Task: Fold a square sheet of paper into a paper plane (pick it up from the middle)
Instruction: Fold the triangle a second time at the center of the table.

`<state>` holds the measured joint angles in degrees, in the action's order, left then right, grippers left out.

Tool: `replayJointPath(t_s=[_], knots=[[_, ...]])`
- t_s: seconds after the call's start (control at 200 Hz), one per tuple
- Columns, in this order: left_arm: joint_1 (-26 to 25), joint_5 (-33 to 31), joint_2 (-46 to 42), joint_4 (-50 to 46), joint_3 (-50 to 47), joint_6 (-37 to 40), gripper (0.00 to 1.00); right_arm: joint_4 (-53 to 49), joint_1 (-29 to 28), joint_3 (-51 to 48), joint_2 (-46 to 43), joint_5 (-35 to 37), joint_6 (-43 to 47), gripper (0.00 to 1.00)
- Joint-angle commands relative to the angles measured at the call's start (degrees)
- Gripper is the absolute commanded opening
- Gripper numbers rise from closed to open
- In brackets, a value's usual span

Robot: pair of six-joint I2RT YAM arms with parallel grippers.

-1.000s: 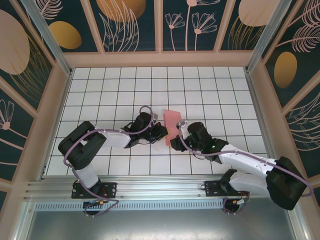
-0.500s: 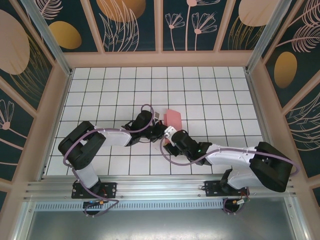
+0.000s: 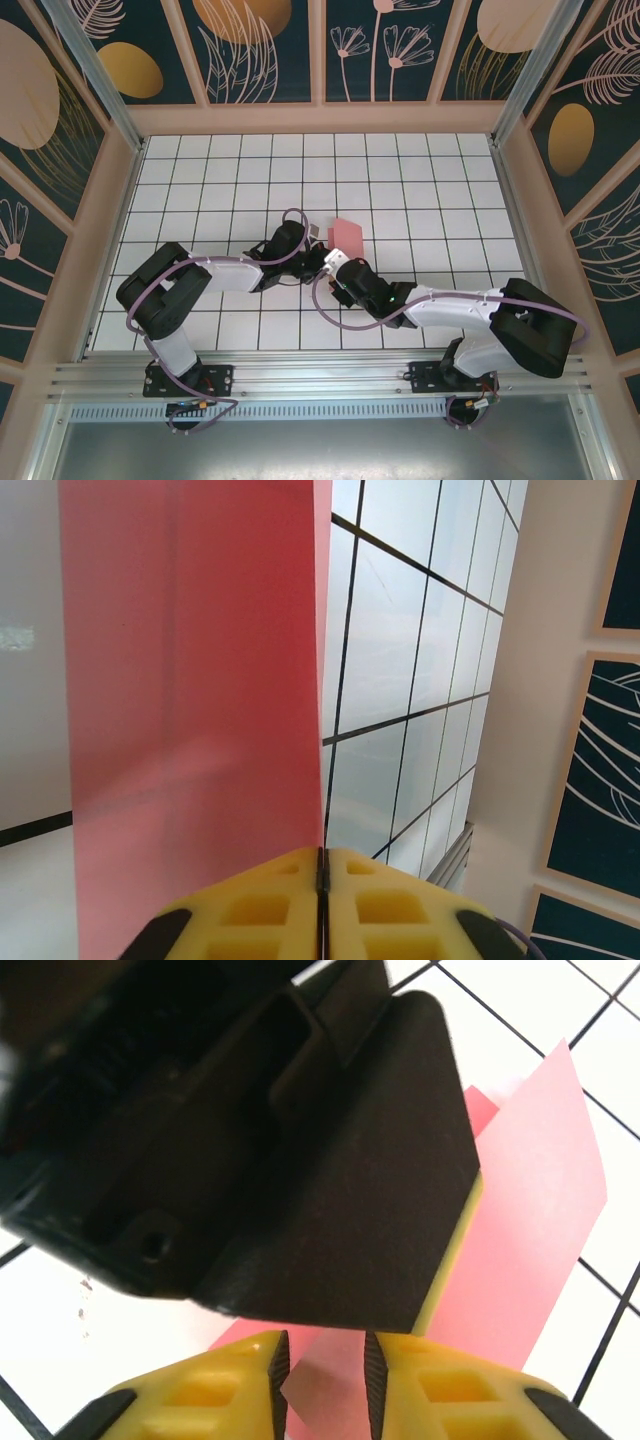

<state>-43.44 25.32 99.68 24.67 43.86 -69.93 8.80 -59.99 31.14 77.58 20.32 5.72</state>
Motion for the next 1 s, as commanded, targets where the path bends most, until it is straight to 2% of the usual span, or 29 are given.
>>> replayJointPath(t_s=[0.0,0.05,0.135,0.195,0.255,0.32,0.48,0.706,0.996], knots=[[0.2,0.5,-1.1,-1.8,1.3,1.3,0.16,-0.2,-0.3,1.1,-0.8,0.8,-1.1,0.18],[0.2,0.0,-1.2,-2.3,1.3,1.5,0.24,-0.3,-0.3,1.0,-0.8,0.7,-1.7,0.13],[0.2,-1.8,-3.9,-3.0,0.6,1.6,0.28,-0.1,-0.3,0.8,-1.0,-0.2,-2.8,0.06],[0.2,-3.5,-5.1,-3.7,-0.1,1.6,0.44,0.1,-0.2,0.7,-1.1,-0.6,-4.0,0.02],[0.2,-5.1,-6.5,-4.4,-0.9,1.8,0.45,0.1,-0.3,0.8,-1.1,-1.4,-5.2,0.0],[0.2,-7.1,-8.2,-5.8,-1.7,2.2,0.53,0.5,-0.2,0.8,-1.1,-2.4,-6.7,0.0],[0.5,-14.3,-13.7,-11.6,-3.8,3.6,0.59,2.3,0.0,1.4,-0.7,-5.6,-11.3,0.0],[1.7,-25.0,-22.9,-19.7,-9.0,3.8,0.58,4.1,0.0,6.2,3.8,-9.2,-22.1,0.0],[1.7,-27.7,-29.9,-21.4,-14.5,3.1,0.42,9.6,0.6,10.2,11.4,-13.8,-43.1,0.0]])
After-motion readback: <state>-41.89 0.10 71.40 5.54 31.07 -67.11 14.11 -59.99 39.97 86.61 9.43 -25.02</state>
